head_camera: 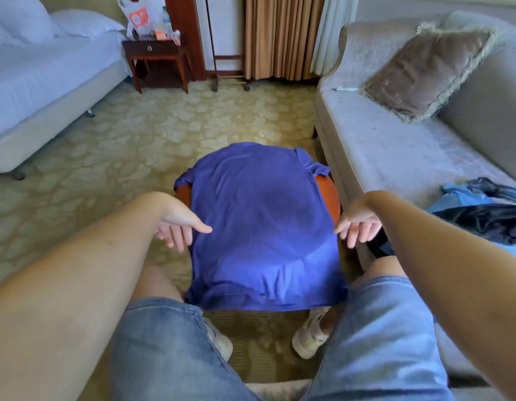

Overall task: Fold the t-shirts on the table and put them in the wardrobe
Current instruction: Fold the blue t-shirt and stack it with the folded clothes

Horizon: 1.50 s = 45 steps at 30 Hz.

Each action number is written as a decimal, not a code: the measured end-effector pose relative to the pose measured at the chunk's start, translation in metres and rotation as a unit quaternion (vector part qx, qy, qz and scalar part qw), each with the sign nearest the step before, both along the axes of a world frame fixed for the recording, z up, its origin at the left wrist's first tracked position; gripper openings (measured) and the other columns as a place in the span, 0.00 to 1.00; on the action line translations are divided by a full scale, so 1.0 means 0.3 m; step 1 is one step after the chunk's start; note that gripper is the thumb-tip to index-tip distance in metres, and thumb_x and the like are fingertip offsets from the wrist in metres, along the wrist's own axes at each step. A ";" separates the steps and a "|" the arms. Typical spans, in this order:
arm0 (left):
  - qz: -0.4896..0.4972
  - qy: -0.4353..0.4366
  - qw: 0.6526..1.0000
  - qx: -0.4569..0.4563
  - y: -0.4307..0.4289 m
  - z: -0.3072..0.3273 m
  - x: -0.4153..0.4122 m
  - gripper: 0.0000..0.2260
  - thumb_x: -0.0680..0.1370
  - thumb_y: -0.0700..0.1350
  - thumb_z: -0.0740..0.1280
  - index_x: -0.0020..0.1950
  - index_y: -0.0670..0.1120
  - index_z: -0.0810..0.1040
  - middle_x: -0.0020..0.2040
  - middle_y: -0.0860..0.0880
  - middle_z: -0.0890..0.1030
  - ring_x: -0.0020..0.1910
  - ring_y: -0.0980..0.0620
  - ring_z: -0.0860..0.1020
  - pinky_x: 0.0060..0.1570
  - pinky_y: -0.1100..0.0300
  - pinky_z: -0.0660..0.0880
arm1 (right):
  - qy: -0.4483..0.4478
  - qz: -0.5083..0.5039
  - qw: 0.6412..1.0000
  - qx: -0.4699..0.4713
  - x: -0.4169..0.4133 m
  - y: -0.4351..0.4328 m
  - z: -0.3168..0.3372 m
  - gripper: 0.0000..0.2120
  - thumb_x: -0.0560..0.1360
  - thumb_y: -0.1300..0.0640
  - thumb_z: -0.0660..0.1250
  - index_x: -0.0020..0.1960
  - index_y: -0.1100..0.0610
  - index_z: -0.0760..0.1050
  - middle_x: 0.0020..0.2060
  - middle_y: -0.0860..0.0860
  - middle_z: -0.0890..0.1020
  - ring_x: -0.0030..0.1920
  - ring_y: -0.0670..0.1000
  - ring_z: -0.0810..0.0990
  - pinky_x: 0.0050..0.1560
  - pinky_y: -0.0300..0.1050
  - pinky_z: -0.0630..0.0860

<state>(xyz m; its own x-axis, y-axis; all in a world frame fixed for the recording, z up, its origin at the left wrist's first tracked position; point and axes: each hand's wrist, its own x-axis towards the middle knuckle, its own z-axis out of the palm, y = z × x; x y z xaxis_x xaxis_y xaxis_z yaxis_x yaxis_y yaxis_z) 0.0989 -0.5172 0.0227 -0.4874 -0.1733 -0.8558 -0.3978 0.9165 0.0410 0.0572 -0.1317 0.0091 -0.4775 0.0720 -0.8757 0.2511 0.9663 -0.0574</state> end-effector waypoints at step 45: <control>-0.102 0.397 0.912 -0.030 0.295 -0.520 -0.029 0.31 0.80 0.65 0.50 0.79 0.51 0.54 0.81 0.48 0.48 0.79 0.47 0.45 0.74 0.41 0.44 | 0.442 0.152 0.883 -0.037 0.001 -0.254 -0.500 0.42 0.76 0.30 0.52 0.79 0.59 0.54 0.78 0.54 0.54 0.78 0.56 0.49 0.75 0.62 0.46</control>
<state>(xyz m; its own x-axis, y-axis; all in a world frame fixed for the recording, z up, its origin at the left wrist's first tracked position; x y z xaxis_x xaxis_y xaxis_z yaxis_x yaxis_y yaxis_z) 0.0900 -0.4286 -0.1332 -0.9765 -0.0438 -0.2112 -0.0849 0.9781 0.1898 0.0576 -0.2080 -0.1409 -0.9642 -0.2192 -0.1489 -0.1941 0.9667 -0.1667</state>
